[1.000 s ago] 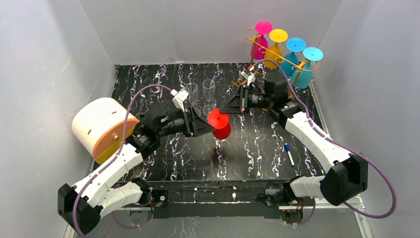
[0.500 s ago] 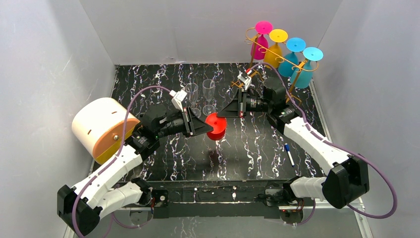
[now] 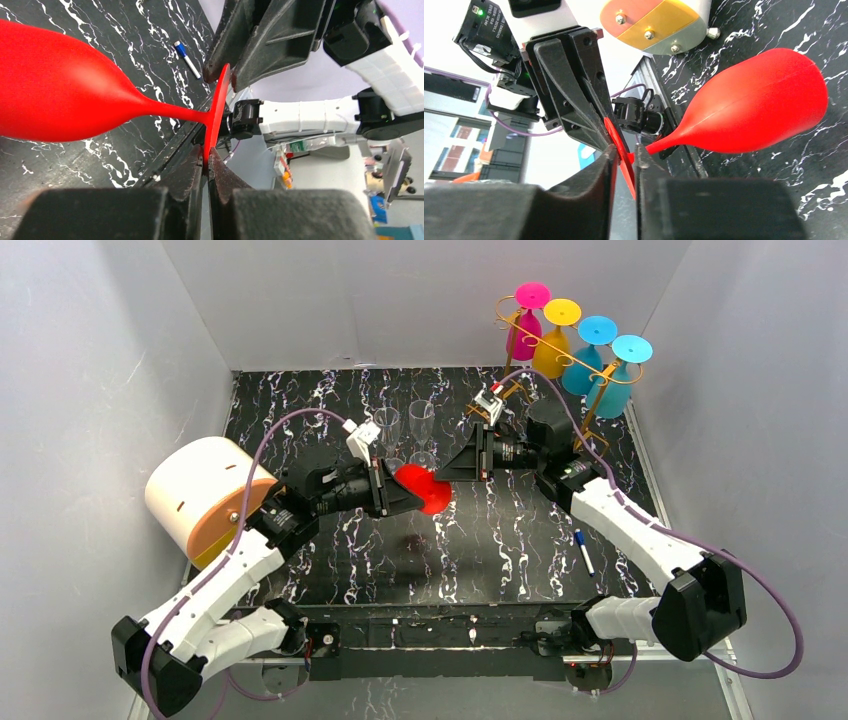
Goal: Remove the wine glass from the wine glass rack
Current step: Place the wine glass at the center of the board.
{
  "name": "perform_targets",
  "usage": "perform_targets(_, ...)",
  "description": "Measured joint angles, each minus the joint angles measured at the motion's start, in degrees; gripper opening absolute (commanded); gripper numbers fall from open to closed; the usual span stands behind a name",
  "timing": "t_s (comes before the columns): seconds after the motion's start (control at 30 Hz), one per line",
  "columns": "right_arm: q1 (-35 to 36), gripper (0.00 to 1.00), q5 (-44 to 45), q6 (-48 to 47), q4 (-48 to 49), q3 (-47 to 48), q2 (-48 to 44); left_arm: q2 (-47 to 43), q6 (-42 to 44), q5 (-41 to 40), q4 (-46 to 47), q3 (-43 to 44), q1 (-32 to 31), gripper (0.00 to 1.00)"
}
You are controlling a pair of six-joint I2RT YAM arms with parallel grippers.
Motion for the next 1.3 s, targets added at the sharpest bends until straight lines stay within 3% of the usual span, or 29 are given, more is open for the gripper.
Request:
perform_targets(0.1,0.2,0.32,-0.5,0.0,-0.5,0.0,0.0,0.7,2.6,0.4,-1.8,0.9,0.0,0.0)
perform_targets(0.17,0.2,0.21,-0.8,-0.1,-0.7,0.0,0.2,2.0,4.3,1.3,-2.9,2.0,0.0,0.0)
perform_targets(0.4,0.0,0.01,-2.0,-1.1,-1.2,0.0,1.1,3.8,5.7,3.5,-3.9,3.0,0.0,0.0)
perform_targets(0.57,0.0,0.01,-2.8,-1.9,0.0,0.0,0.4,2.4,3.2,4.1,-1.4,1.7,0.0,0.0)
perform_targets(0.7,0.0,0.01,-2.0,-3.0,-0.3,0.0,-0.7,2.4,1.0,4.4,0.5,1.3,0.0,0.18)
perform_targets(0.87,0.9,0.01,1.9,-3.9,-0.6,-0.6,-2.6,2.4,-0.5,4.3,2.6,0.5,0.0,0.3)
perform_targets(1.07,2.3,0.01,6.4,-5.1,2.9,-6.1,-8.7,2.4,-3.0,6.0,5.1,-0.5,0.0,0.51)
perform_targets(1.3,2.7,0.01,9.6,-6.5,7.7,-8.3,-10.9,2.4,-9.0,9.3,11.9,-5.1,0.0,0.6)
